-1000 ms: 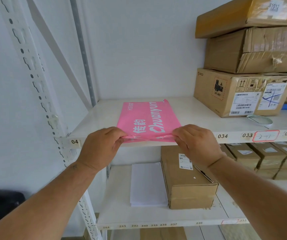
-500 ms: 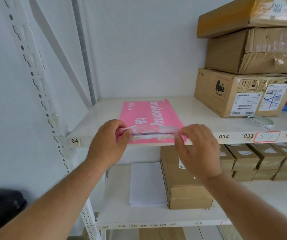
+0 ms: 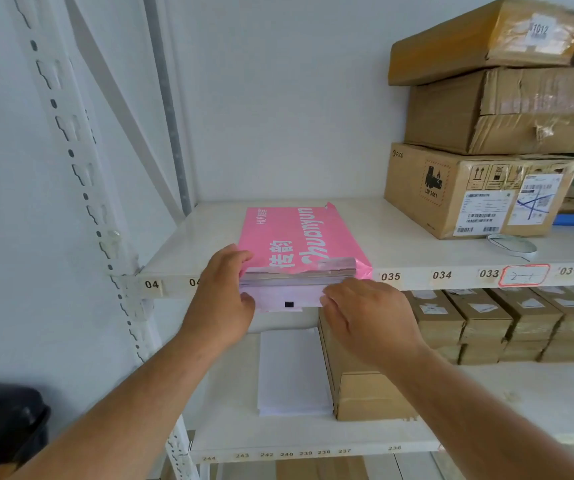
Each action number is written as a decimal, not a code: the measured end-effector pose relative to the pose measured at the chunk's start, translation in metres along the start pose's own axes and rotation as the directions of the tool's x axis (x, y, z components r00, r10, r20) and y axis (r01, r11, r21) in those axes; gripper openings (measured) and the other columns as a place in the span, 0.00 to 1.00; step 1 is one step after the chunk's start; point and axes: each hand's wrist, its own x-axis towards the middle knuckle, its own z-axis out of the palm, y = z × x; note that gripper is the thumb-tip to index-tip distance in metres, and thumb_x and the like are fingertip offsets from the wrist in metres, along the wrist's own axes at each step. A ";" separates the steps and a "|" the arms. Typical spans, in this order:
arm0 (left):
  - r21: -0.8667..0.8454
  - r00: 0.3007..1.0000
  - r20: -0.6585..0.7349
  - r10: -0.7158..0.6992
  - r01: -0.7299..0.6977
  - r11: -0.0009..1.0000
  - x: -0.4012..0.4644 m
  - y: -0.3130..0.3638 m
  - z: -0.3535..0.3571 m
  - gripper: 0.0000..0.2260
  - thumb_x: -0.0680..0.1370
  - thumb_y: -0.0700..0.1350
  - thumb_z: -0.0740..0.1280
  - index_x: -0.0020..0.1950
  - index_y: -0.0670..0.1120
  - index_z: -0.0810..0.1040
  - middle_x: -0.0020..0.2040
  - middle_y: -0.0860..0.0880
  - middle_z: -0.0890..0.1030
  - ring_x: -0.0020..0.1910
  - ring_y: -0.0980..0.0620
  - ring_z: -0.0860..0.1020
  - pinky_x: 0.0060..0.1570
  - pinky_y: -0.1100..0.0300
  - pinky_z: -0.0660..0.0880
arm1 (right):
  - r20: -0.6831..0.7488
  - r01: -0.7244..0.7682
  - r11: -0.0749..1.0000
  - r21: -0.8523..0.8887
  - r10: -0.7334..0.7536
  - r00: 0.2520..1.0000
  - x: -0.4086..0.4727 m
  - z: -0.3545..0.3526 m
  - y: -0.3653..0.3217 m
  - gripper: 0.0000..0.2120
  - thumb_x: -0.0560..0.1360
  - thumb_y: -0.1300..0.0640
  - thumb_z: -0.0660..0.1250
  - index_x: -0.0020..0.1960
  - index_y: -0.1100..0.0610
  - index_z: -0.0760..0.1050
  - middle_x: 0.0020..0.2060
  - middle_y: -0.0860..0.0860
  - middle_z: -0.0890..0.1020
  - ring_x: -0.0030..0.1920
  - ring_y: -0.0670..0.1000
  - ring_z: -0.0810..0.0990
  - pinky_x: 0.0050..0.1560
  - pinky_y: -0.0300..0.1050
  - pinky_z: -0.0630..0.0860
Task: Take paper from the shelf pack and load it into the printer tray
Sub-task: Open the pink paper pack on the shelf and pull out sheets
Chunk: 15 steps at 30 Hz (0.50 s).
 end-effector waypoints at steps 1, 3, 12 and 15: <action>-0.001 1.000 0.004 -0.007 0.007 1.000 -0.002 -0.002 -0.001 0.29 0.76 0.30 0.67 0.76 0.46 0.69 0.78 0.48 0.66 0.74 0.48 0.70 0.70 0.62 0.65 | 0.018 0.000 1.000 -0.013 0.000 1.000 -0.003 0.000 0.000 0.16 0.80 0.52 0.61 0.37 0.54 0.79 0.29 0.50 0.78 0.26 0.55 0.76 0.29 0.42 0.63; -0.014 1.000 -0.003 -0.016 0.016 1.000 -0.003 -0.003 -0.004 0.29 0.77 0.30 0.66 0.77 0.46 0.68 0.77 0.48 0.67 0.72 0.50 0.71 0.68 0.65 0.66 | 0.058 -0.014 0.999 -0.050 0.017 0.998 -0.006 0.000 0.001 0.17 0.80 0.51 0.60 0.35 0.54 0.78 0.28 0.50 0.77 0.25 0.55 0.75 0.28 0.42 0.63; -0.037 0.993 -0.109 -0.038 0.034 0.999 0.003 0.003 -0.013 0.14 0.83 0.48 0.64 0.68 0.50 0.74 0.62 0.51 0.82 0.59 0.50 0.81 0.61 0.48 0.79 | 0.211 -0.150 0.946 -0.287 0.216 0.954 0.009 -0.012 -0.006 0.10 0.64 0.56 0.81 0.34 0.56 0.80 0.23 0.50 0.78 0.20 0.55 0.77 0.27 0.39 0.59; 0.004 0.995 -0.093 -0.023 0.023 1.000 0.002 0.001 -0.016 0.13 0.83 0.47 0.64 0.67 0.50 0.75 0.61 0.50 0.83 0.59 0.48 0.81 0.60 0.46 0.79 | 0.194 -0.220 0.924 -0.313 0.289 0.937 0.007 -0.018 -0.012 0.16 0.73 0.49 0.76 0.52 0.59 0.80 0.29 0.51 0.83 0.27 0.56 0.83 0.28 0.42 0.63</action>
